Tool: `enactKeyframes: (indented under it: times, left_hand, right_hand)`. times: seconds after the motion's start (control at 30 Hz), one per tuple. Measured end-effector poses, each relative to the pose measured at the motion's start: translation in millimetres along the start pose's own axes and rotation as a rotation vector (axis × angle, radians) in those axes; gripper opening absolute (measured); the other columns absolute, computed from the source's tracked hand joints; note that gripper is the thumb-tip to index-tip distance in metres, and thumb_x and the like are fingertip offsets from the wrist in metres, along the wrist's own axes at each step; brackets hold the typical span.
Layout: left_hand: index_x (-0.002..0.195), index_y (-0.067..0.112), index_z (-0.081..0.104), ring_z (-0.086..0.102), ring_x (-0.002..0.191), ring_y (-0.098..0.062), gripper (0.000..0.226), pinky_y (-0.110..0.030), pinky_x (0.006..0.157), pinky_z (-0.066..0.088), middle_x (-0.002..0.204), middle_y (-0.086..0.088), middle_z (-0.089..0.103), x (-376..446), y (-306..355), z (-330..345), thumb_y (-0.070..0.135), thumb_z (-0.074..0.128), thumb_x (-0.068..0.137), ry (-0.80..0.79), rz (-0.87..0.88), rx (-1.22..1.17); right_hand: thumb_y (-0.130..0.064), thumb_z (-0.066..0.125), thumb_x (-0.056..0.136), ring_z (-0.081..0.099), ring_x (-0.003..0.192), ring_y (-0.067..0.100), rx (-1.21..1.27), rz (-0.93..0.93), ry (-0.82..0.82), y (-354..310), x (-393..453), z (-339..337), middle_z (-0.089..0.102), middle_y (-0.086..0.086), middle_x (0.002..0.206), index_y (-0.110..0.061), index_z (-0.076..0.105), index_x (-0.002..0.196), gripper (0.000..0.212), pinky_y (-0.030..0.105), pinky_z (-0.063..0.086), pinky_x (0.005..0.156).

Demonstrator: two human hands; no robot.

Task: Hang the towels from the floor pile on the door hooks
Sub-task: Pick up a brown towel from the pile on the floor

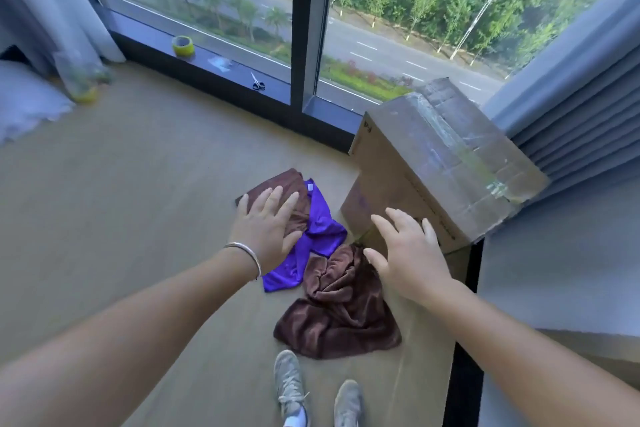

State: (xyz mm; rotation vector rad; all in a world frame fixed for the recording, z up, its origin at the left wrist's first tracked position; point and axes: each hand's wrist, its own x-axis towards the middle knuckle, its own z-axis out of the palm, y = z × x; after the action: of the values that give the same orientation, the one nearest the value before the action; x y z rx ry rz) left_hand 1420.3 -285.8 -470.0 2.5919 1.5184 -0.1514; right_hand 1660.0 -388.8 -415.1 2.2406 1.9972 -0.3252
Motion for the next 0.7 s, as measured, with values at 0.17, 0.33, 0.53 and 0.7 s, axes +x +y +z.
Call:
enactKeyframes:
  times: [0.17, 0.33, 0.53, 0.7]
  left_hand:
    - [0.152, 0.028, 0.006, 0.008, 0.146, -0.020, 0.073, -0.049, 0.115, 0.009, 0.160, -0.004, 0.010, 10, -12, 98, 0.061, 0.031, 0.092, -0.134, -0.031, -0.049]
    - [0.152, 0.027, 0.009, 0.013, 0.145, -0.019, 0.078, -0.046, 0.114, 0.015, 0.159, -0.002, 0.016, 24, -5, 212, 0.065, 0.034, 0.089, -0.222, -0.067, -0.115]
    - [0.151, 0.029, 0.017, 0.024, 0.141, -0.019, 0.078, -0.042, 0.111, 0.026, 0.155, -0.003, 0.026, 35, 19, 361, 0.064, 0.043, 0.087, -0.307, -0.125, -0.250]
    - [0.149, 0.028, 0.027, 0.034, 0.134, -0.021, 0.071, -0.040, 0.103, 0.035, 0.149, -0.001, 0.036, 63, 39, 477, 0.054, 0.052, 0.088, -0.304, -0.178, -0.388]
  right_hand:
    - [-0.055, 0.046, 0.091, 0.018, 0.144, 0.015, -0.042, -0.029, -0.108, 3, 47, 95, 0.028, 0.001, 0.155, -0.030, 0.029, 0.147, 0.064, 0.048, 0.011, 0.116]
    - [-0.054, 0.050, 0.090, 0.021, 0.144, 0.018, -0.043, -0.062, -0.218, 22, 85, 205, 0.030, 0.004, 0.154, -0.027, 0.033, 0.146, 0.065, 0.050, 0.013, 0.115]
    - [-0.055, 0.051, 0.088, 0.024, 0.142, 0.018, -0.095, -0.171, -0.329, 44, 119, 356, 0.033, 0.003, 0.152, -0.028, 0.035, 0.144, 0.064, 0.050, 0.016, 0.115]
    - [-0.053, 0.053, 0.087, 0.026, 0.141, 0.019, -0.163, -0.268, -0.369, 69, 149, 476, 0.036, 0.005, 0.150, -0.024, 0.037, 0.143, 0.064, 0.051, 0.020, 0.114]
